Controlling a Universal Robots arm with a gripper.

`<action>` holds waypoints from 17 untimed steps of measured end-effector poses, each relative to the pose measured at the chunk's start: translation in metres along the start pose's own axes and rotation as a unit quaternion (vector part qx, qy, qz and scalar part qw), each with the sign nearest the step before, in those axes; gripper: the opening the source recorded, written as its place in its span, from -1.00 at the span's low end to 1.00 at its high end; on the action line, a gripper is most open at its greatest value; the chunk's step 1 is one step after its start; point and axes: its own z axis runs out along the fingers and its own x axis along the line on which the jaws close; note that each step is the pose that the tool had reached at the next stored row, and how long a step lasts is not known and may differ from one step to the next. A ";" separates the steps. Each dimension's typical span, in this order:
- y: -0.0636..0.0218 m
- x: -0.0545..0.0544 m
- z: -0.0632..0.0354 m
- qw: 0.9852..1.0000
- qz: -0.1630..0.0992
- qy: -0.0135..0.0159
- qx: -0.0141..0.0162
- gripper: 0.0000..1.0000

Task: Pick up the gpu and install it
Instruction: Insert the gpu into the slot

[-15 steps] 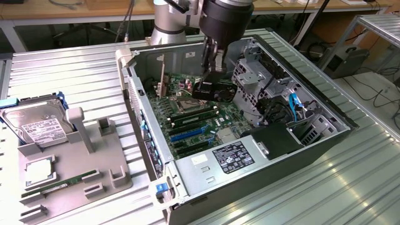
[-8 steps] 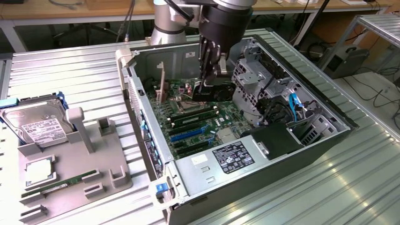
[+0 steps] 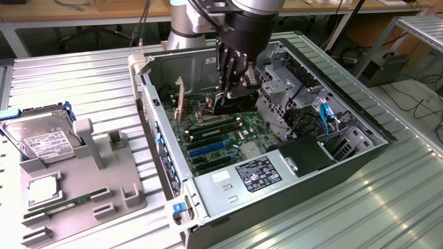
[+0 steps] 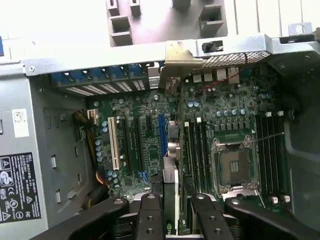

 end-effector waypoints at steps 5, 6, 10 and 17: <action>-0.0002 0.000 0.0053 0.998 -0.064 0.003 -0.001 -0.47; -0.0003 0.000 0.0078 0.997 -0.079 0.004 -0.001 -0.47; -0.0003 -0.002 0.0145 0.997 -0.082 0.004 -0.001 -0.47; 0.0037 -0.004 0.0263 0.997 -0.072 0.004 0.000 -0.47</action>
